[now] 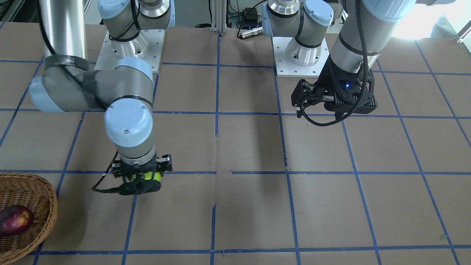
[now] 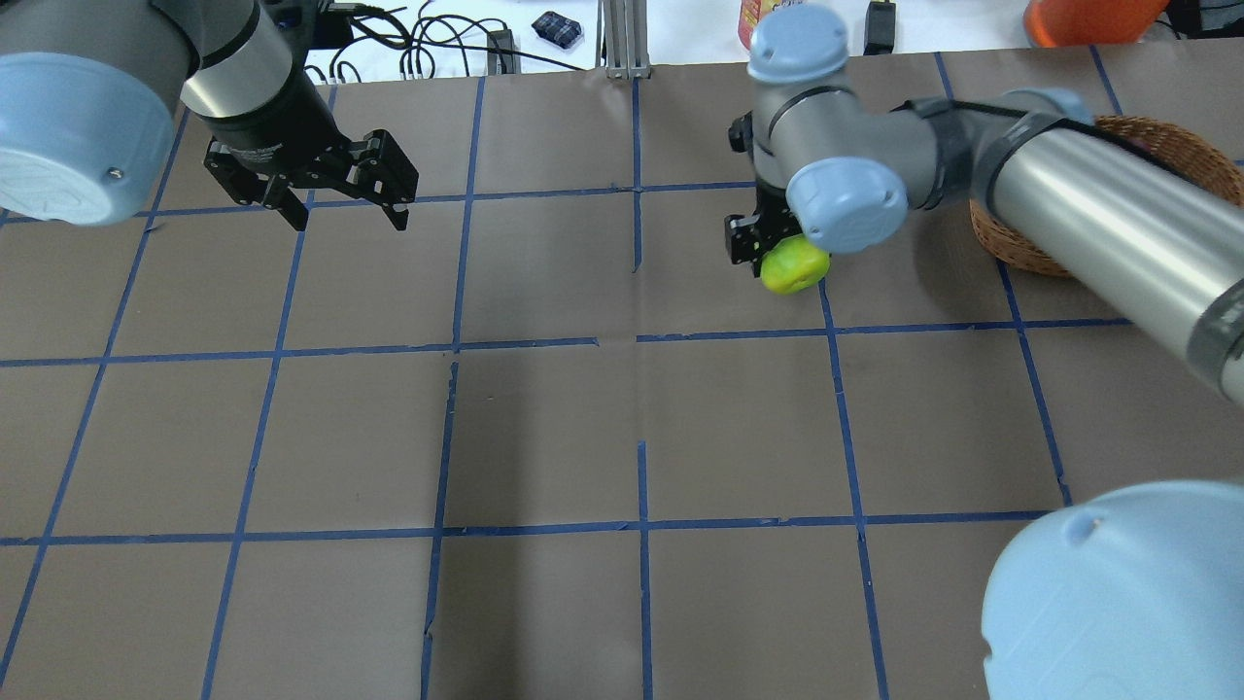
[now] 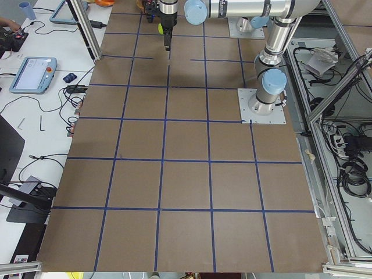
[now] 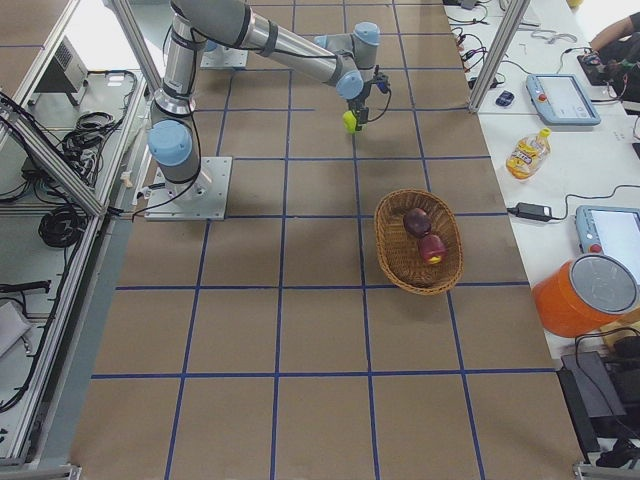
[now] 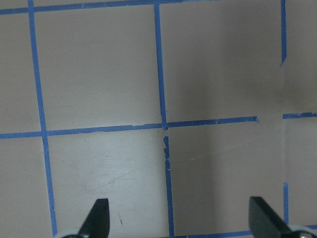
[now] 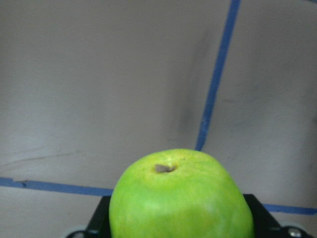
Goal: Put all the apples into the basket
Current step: 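Carry the green apple into the basket and open the right gripper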
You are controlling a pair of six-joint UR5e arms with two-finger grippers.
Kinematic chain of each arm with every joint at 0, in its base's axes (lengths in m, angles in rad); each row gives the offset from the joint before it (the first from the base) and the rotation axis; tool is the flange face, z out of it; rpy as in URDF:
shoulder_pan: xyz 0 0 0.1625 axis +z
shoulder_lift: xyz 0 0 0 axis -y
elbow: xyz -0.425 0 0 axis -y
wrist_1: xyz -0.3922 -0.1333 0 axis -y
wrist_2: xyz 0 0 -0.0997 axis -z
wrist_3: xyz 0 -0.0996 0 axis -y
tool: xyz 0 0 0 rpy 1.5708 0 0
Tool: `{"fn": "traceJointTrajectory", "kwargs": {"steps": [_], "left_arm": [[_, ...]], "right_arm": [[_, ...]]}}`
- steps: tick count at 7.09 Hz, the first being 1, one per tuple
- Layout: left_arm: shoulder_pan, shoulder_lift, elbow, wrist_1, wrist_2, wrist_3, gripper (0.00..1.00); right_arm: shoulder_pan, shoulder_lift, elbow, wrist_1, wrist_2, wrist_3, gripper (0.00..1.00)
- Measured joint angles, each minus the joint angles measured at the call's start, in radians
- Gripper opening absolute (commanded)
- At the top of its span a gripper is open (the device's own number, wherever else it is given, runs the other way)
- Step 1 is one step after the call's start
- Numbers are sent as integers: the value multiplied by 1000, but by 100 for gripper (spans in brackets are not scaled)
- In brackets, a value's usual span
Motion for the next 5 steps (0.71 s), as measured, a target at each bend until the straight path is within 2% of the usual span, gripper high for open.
{"fn": "traceJointTrajectory", "kwargs": {"steps": [2, 5], "left_arm": [[-2, -5, 7, -4, -2, -5, 100], [-7, -13, 79, -77, -4, -19, 100]], "right_arm": [[-196, 3, -62, 11, 22, -236, 18], [-415, 59, -122, -80, 63, -556, 19]]}}
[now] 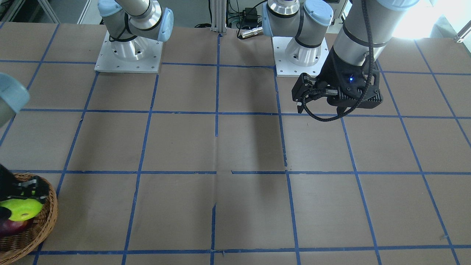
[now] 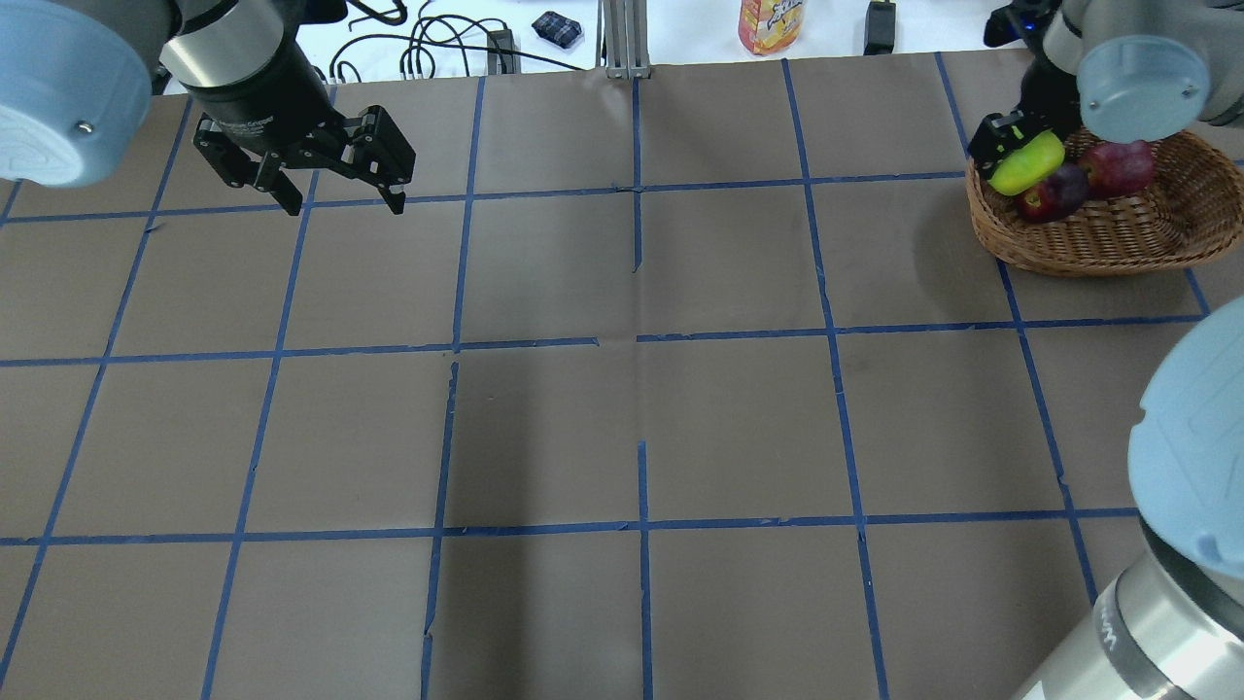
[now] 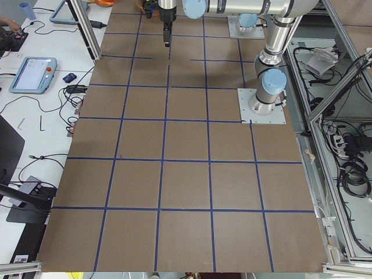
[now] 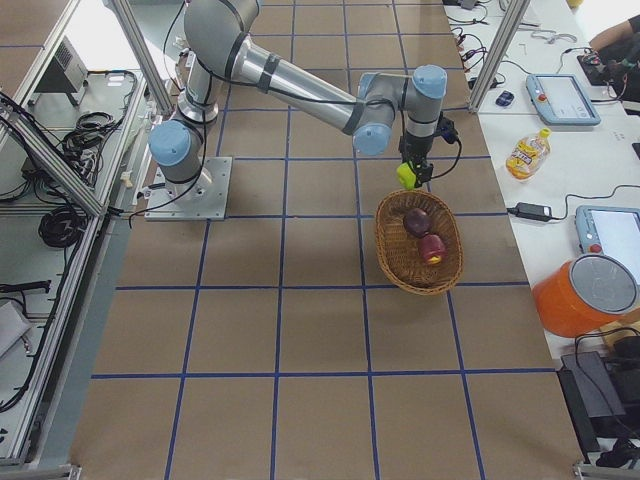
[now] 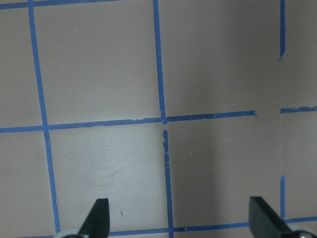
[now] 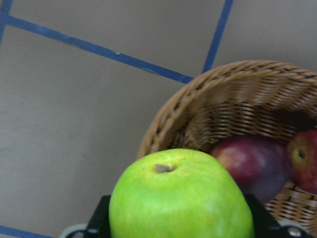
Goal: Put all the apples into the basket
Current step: 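Carry the green apple into the basket and open the right gripper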
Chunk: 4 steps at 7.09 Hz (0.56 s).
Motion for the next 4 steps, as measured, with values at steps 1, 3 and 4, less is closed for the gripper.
{"fn": "traceJointTrajectory", "kwargs": {"steps": [1, 3, 4], "left_arm": [[-3, -4, 12, -9, 5, -7, 100], [-11, 26, 24, -42, 10, -11, 100], [-13, 30, 28, -53, 9, -11, 100]], "right_arm": [[-75, 30, -23, 0, 26, -64, 19], [-162, 102, -71, 5, 76, -131, 99], [-176, 120, -82, 9, 100, -141, 100]]}}
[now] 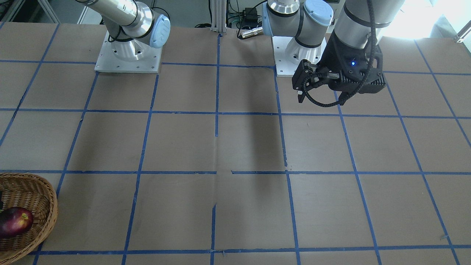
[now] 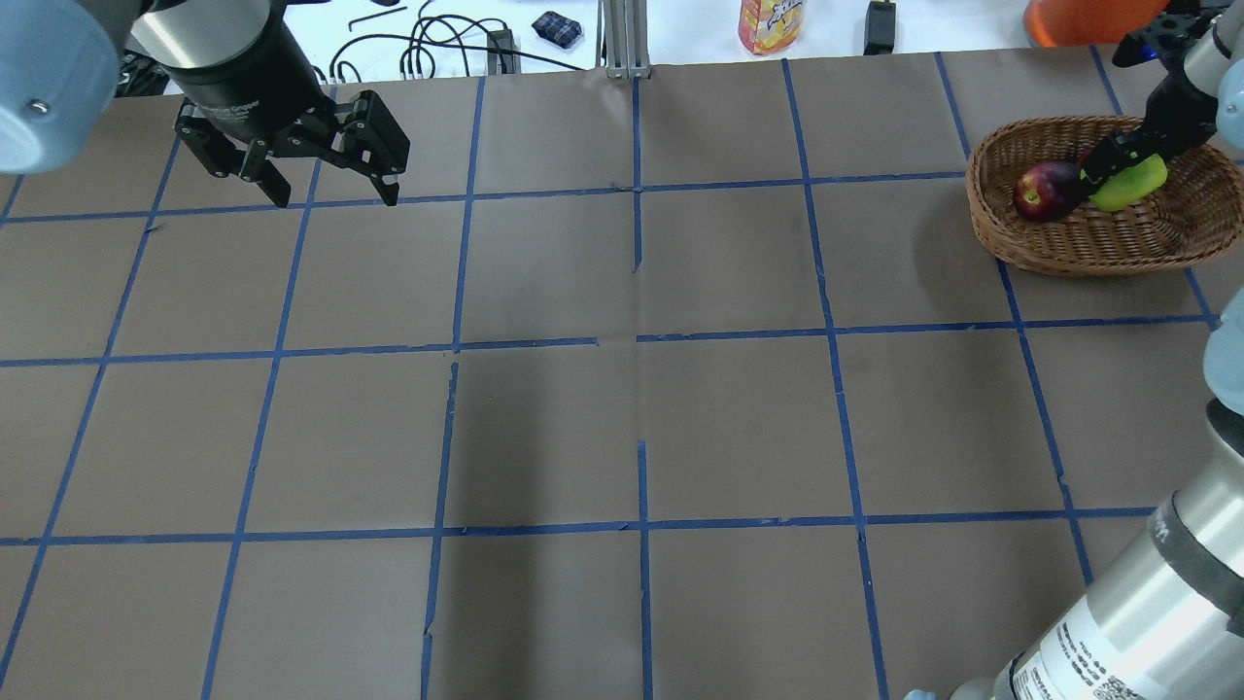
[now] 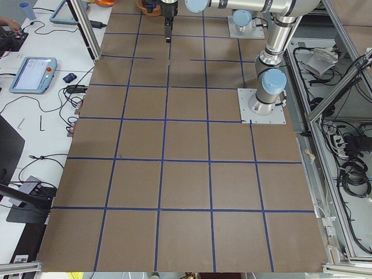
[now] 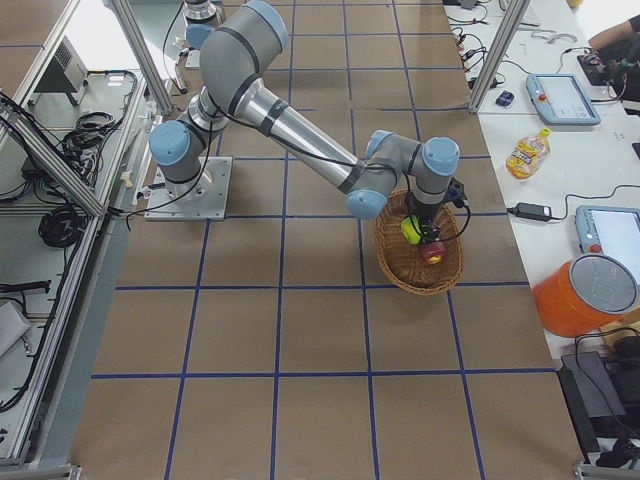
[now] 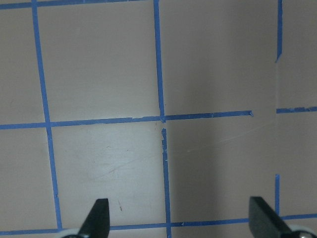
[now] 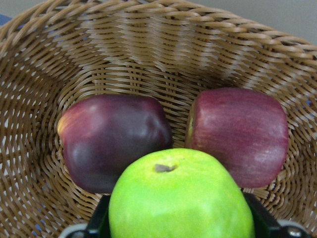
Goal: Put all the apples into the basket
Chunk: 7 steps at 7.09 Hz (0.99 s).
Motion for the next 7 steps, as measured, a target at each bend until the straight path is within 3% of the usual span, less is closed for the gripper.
{"fn": "traceJointTrajectory", "kwargs": {"steps": [3, 7], "left_arm": [[-1, -16, 33, -13, 3, -22, 100], [2, -20, 53, -47, 4, -40, 100]], "right_arm": [[-1, -12, -8, 43, 37, -6, 100], [78, -130, -102, 289, 22, 26, 100]]}}
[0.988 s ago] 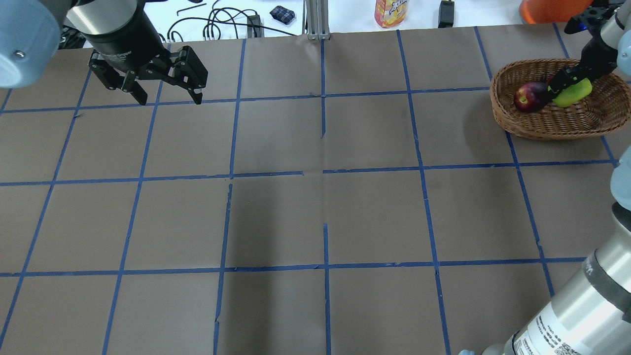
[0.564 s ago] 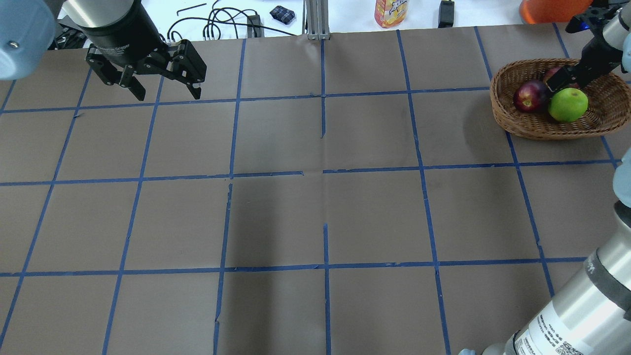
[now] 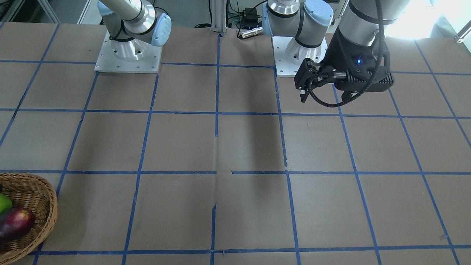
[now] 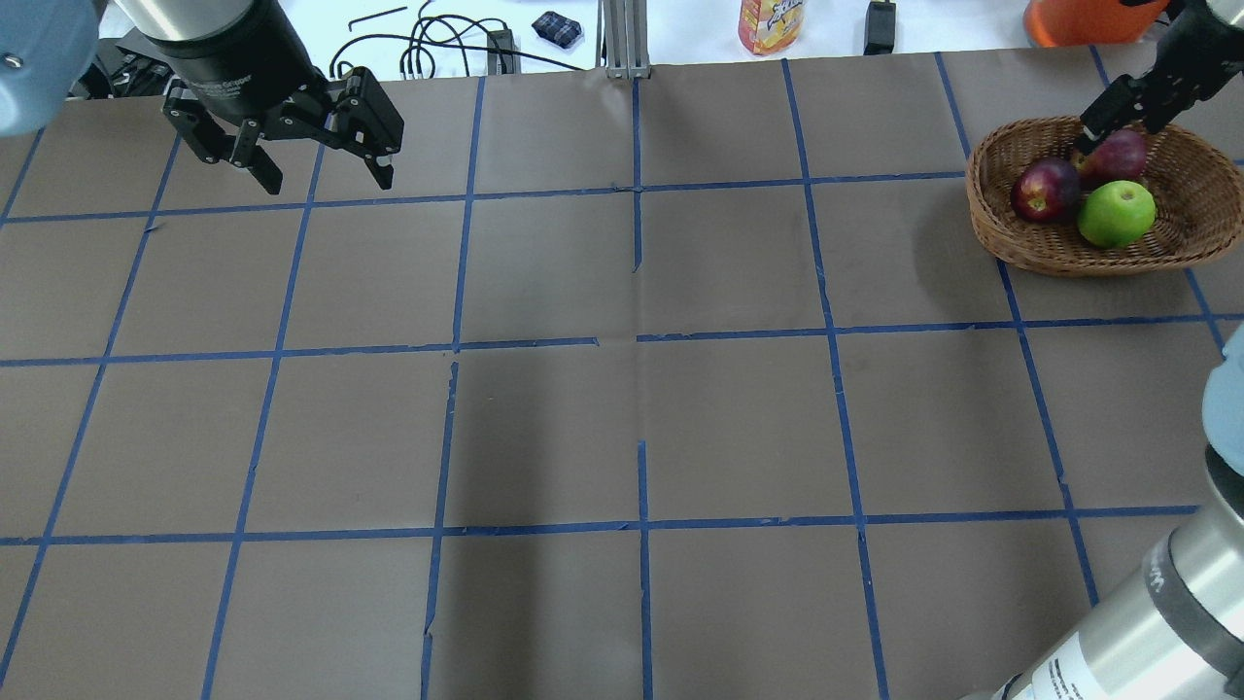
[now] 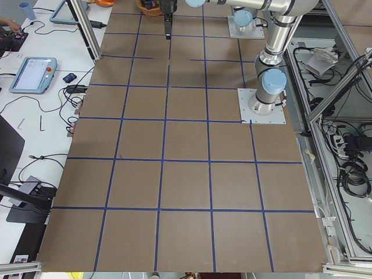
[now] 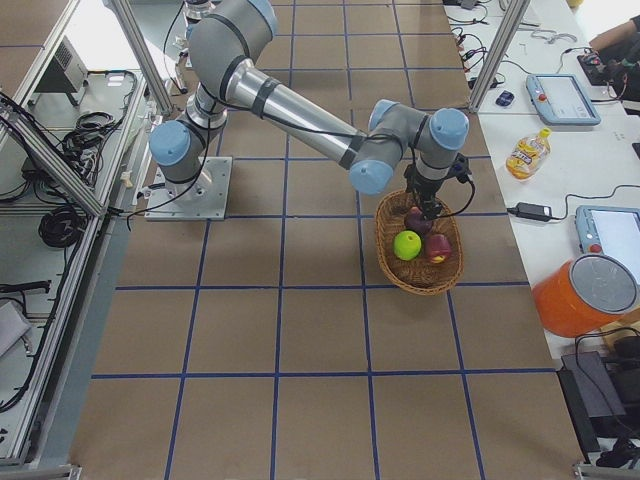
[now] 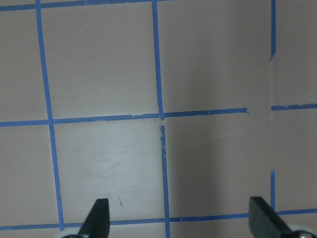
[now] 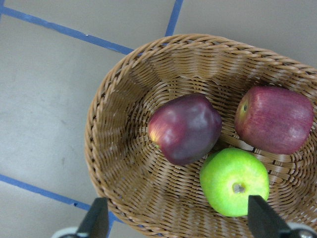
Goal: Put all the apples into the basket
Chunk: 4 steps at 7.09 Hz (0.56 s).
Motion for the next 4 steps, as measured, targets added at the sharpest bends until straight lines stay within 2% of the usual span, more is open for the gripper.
{"fn": "traceJointTrajectory", "kwargs": {"steps": [2, 4], "left_arm": [[-2, 10, 0, -9, -1, -4, 100], [-2, 22, -10, -14, -2, -4, 100]], "right_arm": [[104, -89, -12, 133, -13, 176, 100], [290, -163, -13, 219, -20, 489, 100]]}}
